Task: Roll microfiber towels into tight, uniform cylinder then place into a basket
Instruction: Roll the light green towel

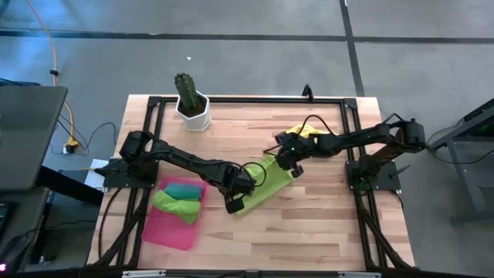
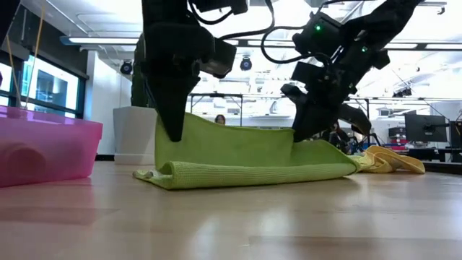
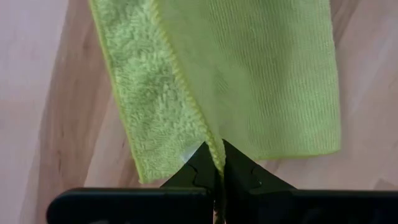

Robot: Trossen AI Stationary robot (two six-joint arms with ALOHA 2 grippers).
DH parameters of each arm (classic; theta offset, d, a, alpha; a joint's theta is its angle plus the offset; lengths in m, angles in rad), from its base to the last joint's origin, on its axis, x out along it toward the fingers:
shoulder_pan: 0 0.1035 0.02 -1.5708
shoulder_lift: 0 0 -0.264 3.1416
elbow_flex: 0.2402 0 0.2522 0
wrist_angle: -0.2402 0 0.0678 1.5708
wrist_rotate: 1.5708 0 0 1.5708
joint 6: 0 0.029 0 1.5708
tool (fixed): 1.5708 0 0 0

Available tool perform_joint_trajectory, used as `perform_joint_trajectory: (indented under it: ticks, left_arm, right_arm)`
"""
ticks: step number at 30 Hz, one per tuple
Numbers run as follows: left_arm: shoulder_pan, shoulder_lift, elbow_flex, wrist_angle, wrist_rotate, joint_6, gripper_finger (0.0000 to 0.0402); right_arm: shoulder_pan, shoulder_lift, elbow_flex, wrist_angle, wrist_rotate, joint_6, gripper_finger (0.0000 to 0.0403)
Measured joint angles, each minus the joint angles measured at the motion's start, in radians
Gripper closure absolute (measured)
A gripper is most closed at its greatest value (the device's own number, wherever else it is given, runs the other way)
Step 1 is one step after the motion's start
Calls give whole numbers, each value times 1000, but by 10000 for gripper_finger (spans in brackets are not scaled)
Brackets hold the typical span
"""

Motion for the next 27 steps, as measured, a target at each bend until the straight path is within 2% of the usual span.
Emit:
perform_joint_trajectory:
  ticks: [5, 9, 16, 18, 23, 27]
  left_arm:
    - [0, 0, 0, 1, -16, -2, 400]
    - [0, 0, 0, 1, -18, -18, 383]
    - [-1, 2, -4, 1, -22, -52, 317]
    - [-3, 2, -4, 0, -39, -54, 295]
    - [-2, 2, -3, -69, -123, -60, 250]
    - [7, 1, -4, -190, -151, -107, 236]
  right_arm:
    - [0, 0, 0, -5, -1, 0, 399]
    - [3, 0, 0, -5, -2, 0, 393]
    - [3, 0, 0, -5, -2, 6, 333]
    - [3, 0, 0, 2, 39, 2, 313]
    - [17, -20, 0, 20, 283, 6, 284]
    - [47, -47, 0, 9, 296, 96, 281]
